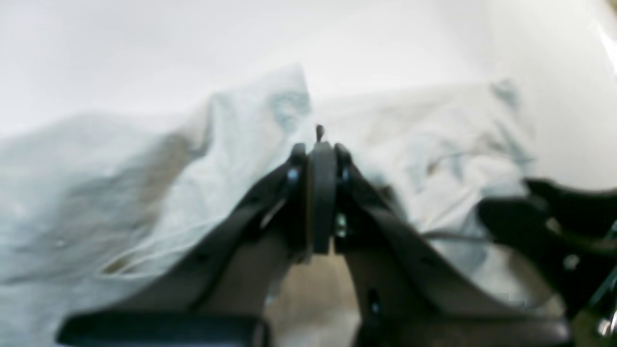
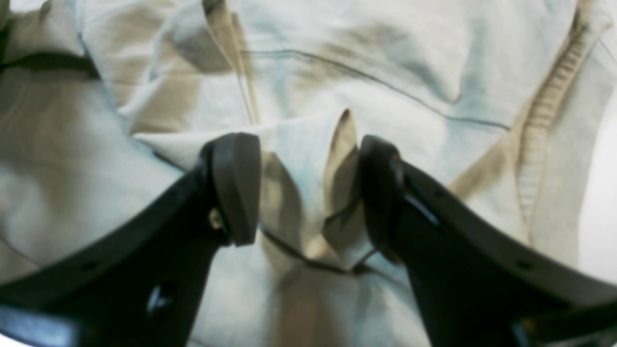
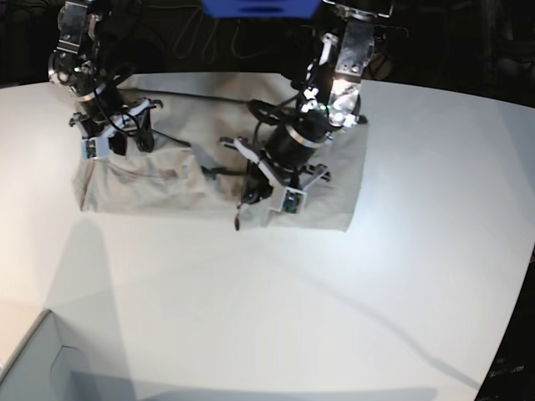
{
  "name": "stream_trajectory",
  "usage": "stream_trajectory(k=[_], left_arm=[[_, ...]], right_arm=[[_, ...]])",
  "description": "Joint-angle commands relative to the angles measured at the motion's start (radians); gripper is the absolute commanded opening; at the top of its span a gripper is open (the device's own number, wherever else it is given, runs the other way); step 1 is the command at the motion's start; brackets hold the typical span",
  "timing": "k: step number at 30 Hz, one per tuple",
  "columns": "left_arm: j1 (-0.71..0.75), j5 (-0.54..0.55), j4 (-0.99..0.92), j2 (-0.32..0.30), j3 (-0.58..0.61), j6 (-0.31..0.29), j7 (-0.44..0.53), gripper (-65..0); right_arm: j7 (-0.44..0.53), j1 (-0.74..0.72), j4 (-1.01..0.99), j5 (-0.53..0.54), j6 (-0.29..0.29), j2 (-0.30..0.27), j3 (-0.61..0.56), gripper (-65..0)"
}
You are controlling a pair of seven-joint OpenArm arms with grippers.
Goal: Layout the t-shirt on the table in an organized manner, then fold the t-shirt properly
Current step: 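Grasp the strip's end with the left gripper and fold it toward the right gripper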
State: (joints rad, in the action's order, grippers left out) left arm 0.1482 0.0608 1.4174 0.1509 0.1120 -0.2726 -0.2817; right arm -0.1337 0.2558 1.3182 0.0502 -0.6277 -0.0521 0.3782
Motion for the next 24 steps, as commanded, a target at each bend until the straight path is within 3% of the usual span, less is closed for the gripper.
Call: stream_trajectory(k=[1,5,19,21,24], left_arm=[[-0.014,0.011,0.015,0.006,0.015,0.009,0.025,-64.9],[-0.052,0.011,-0.002,0.006,0.061,0.043,0.025,-64.9],[-0.106,0.012,-0.115,0.006,0.119,0.043,0.023,-63.5],[-0.106,0.012,-0.115,0.006,0.119,0.043,0.022,-57.6],[-0.104,0.012,-0.112,0.006,0.122,0.043,0.022,-40.6]], right_arm=[[0.022,-0.002,0.016,0.015,-0.005,-0.007,0.002,-31.5],[0.022,-0.002,0.016,0.015,-0.005,-0.005,0.000,-31.5],[0.022,-0.003,0.016,0.015,-0.007,-0.007,0.000,-31.5],[0.022,-0.003,0.016,0.015,-0.007,-0.007,0.000,-31.5],[0.022,-0.003,0.016,0.015,-0.007,-0.007,0.000,-31.5]])
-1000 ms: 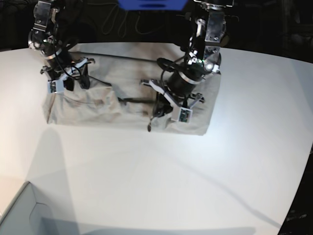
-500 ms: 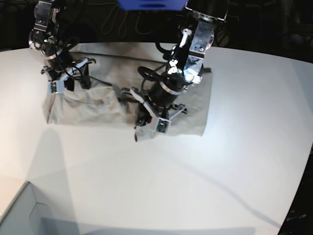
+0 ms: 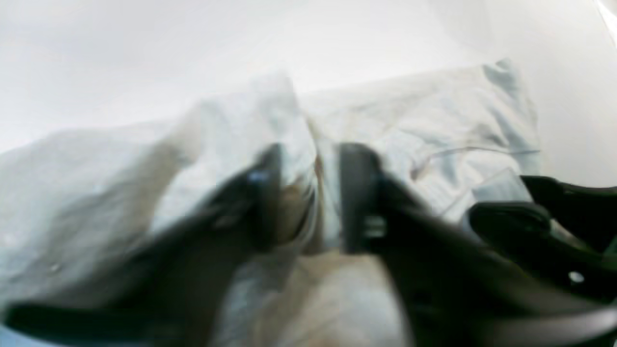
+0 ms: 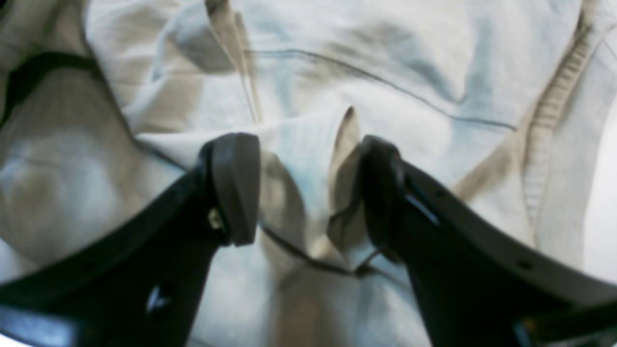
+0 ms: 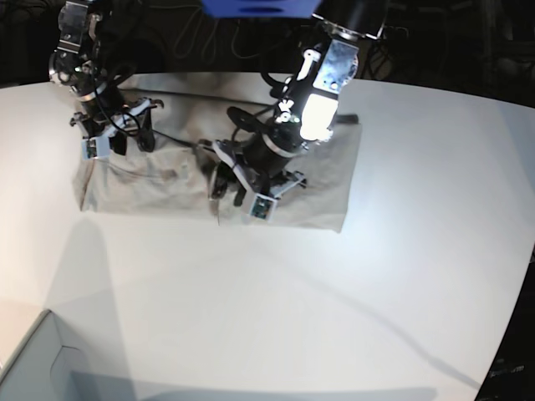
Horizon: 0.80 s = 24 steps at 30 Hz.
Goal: Layout the t-shirt on the table in an organized manner, then fold the t-shirt properly
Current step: 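Grasp the strip's end with the left gripper and fold it toward the right gripper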
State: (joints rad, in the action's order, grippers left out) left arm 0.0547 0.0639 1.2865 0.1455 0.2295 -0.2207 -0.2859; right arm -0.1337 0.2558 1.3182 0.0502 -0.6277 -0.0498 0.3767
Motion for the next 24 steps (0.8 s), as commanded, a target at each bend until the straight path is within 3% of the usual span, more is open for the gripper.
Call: stream_trajectory(k=[1,4,10,12,17,20,24], left_arm=[[-0.008,0.009,0.026,0.012,0.005,-0.009,0.026,-34.7],[0.000,0.009,0.074,0.012,0.006,-0.010,0.026,-26.8],[0.089,0.007,0.290,0.012,-0.055,-0.009,0.024,-26.9],[0.109,0.007,0.327,0.012,-0.123,-0.009,0.021,-31.1],[0.124,0.007,0.270,0.010,-0.282,-0.009,0.020,-53.7],[0.124,0.007,0.201,-0.014,-0.302,-0.009,0.020,-64.7],[0.124,0.007,0.134,-0.022,-0.273,-0.015,-0.014,-64.5]], right_arm=[[0.022,-0.003,0.016,0.015,-0.007,-0.009,0.002,-31.5],[0.022,-0.003,0.016,0.015,-0.007,-0.009,0.002,-31.5],[0.022,-0.003,0.016,0.015,-0.007,-0.008,0.002,-31.5],[0.022,-0.005,0.016,0.015,-0.007,-0.008,0.002,-31.5],[0.022,-0.008,0.016,0.015,-0.007,-0.008,0.002,-31.5],[0.022,-0.010,0.016,0.015,-0.007,-0.006,0.002,-31.5],[0.022,-0.010,0.016,0.015,-0.007,-0.006,0.002,-31.5]])
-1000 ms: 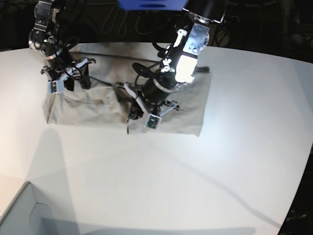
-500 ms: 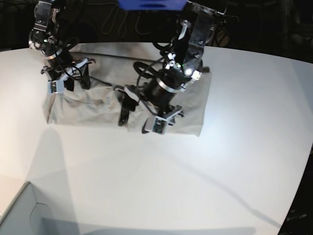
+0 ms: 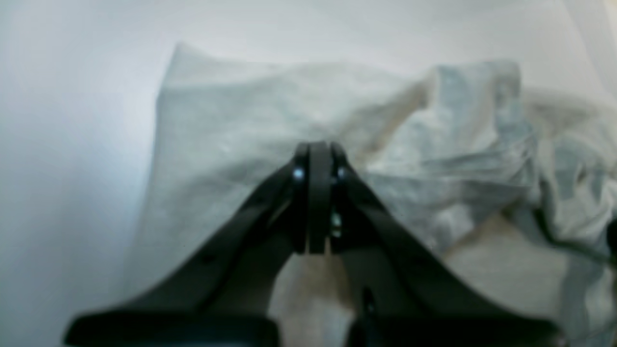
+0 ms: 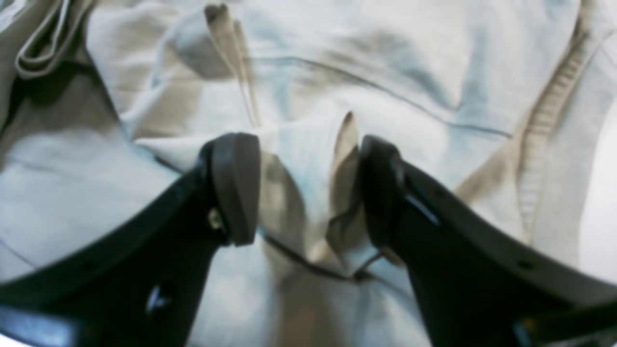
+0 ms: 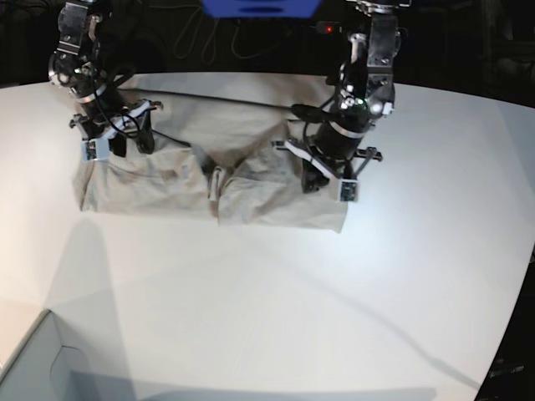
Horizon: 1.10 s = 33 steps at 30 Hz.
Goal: Layout the t-shirt on the table in an organized manner, then fold the t-shirt properly
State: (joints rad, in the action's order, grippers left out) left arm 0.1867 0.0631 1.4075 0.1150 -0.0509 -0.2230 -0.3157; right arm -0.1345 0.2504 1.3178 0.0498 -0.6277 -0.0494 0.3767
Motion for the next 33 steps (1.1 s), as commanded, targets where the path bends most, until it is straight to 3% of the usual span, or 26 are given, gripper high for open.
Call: stream_trajectory(k=[1,5,13,17,21,28,33], left_arm=[[-0.011,0.008,-0.001,0.009,0.027,-0.014,-0.013,-64.5],[-0.019,0.010,-0.030,0.005,0.153,-0.017,-0.089,-64.5],[-0.014,0.010,0.011,0.002,0.379,-0.019,-0.092,-64.5],[-0.006,0.030,0.102,-0.065,0.455,-0.019,-0.089,-64.5],[0.009,0.179,0.206,-0.168,0.426,-0.016,-0.092,-64.5],[0.020,0.554,0.253,-0.412,0.267,-0.011,-0.093,-64.1],[0.058,0.694,0.252,-0.498,0.122,-0.014,-0.093,-64.1]], right_arm=[[0.023,-0.004,0.016,0.015,-0.007,-0.007,0.002,-31.5],[0.023,-0.004,0.016,0.015,-0.007,-0.007,0.003,-31.5],[0.023,-0.006,0.016,0.020,-0.004,-0.007,0.009,-31.5],[0.023,-0.001,0.021,0.020,-0.002,-0.007,0.029,-31.5],[0.028,-0.001,0.027,0.022,-0.002,0.021,0.101,-31.4],[0.023,0.000,0.113,0.015,-0.002,0.042,0.164,-28.6],[0.023,-0.035,0.107,0.015,-0.001,0.042,0.222,-24.0]])
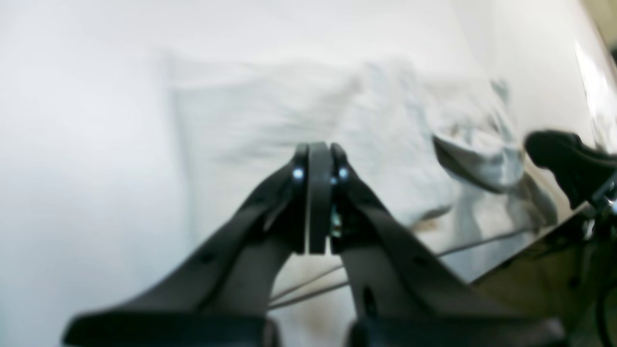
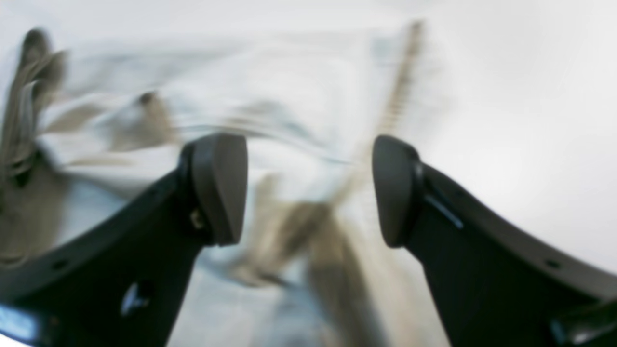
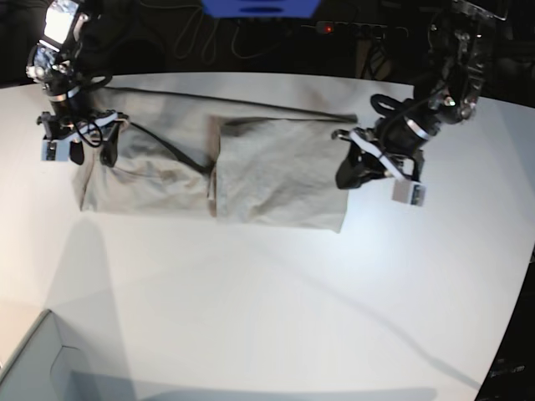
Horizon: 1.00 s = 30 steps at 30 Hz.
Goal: Layout the t-shirt on the table in an organized manner, then fold the t-shirt properly
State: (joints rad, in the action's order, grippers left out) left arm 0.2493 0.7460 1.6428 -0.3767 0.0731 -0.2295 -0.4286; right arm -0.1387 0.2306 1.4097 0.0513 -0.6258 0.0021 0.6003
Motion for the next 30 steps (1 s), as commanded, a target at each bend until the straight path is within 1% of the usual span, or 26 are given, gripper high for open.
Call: stream_trajectory(k=[1,5,7,9,14,19,23,25,26,30], left_arm=[[0.003,0.020,0.017,-0.009,-0.040,-0.008,0.020,-64.0],[0.037,0.028,0.017,-0.008,-0.169,-0.009,0.020,-64.0],[0.043,0.028,0.017,-0.006,-0.209,-0.009,0.020,-64.0],[0.048,0.028,0.017,-0.006,-0.232,-0.009,0.020,-64.0],[0.055,0.028,0.017,-0.006,-0.263,-0.009,0.020,-64.0],[0.057,0.028,0.017,-0.006,-0.263,-0.009,0.020,-64.0],[0.057,0.028,0.017,-0.006,-0.263,-0.009,0.020,-64.0],[0.057,0.028,0.017,-0.006,-0.263,-0.009,0.020,-64.0],[0.057,0.028,0.017,-0.006,-0.263,-0.009,0.020,-64.0],[0.057,0.028,0.017,-0.006,-0.263,-0.009,0.020,-64.0]], right_arm=[[0.021,-0.029,0.000,0.012,-0.003,-0.009,0.020,-24.0],[-0.060,-0.073,-0.048,0.012,-0.003,-0.027,0.069,-24.0],[-0.092,-0.078,-0.063,0.012,-0.003,-0.040,0.066,-24.0],[-0.103,-0.079,-0.071,0.012,-0.003,-0.040,0.066,-24.0],[-0.105,-0.081,-0.125,0.012,-0.003,-0.038,0.066,-24.0],[-0.105,-0.107,-0.228,0.011,-0.003,-0.060,0.066,-24.0],[-0.103,-0.107,-0.258,0.011,-0.003,-0.060,0.065,-24.4],[-0.101,-0.106,-0.258,0.011,-0.004,-0.057,0.065,-28.1],[-0.103,-0.106,-0.258,0.011,-0.006,-0.057,0.059,-31.3],[-0.105,-0.102,-0.257,0.012,-0.009,-0.058,-0.001,-48.1]])
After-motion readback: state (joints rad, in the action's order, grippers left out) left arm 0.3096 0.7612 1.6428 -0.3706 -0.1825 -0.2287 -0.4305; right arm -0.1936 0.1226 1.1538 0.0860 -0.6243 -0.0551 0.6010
